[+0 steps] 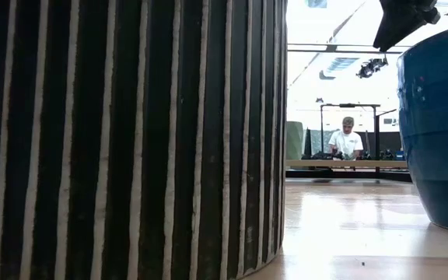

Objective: Place coffee mugs
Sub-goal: Put the red patterned mug on the shelf

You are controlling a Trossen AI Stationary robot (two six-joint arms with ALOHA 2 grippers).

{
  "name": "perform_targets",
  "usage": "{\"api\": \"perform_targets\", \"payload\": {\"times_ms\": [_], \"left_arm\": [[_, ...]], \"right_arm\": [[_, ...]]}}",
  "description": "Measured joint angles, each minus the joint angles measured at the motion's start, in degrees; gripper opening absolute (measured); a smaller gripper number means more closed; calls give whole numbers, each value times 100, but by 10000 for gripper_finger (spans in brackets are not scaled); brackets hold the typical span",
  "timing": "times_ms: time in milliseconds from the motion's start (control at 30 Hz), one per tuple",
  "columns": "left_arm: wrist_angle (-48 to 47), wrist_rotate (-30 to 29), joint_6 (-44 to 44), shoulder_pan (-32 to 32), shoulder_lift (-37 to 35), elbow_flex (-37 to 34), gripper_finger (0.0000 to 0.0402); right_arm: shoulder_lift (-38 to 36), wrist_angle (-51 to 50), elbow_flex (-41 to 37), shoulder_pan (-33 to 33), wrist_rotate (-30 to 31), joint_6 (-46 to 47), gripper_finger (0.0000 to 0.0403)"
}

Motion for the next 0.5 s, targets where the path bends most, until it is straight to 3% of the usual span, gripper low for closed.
{"api": "perform_targets", "payload": {"times_ms": [133, 267, 500], "left_arm": [[27, 1, -3, -100, -9, 0, 75], [-54, 12, -35, -204, -52, 0, 18], [-220, 70, -266, -469, -59, 5, 9]], "right_arm": [[7, 0, 0, 0, -3, 26, 126], [7, 1, 0, 0, -24, 26, 126], [7, 0, 0, 0, -24, -7, 126]]}}
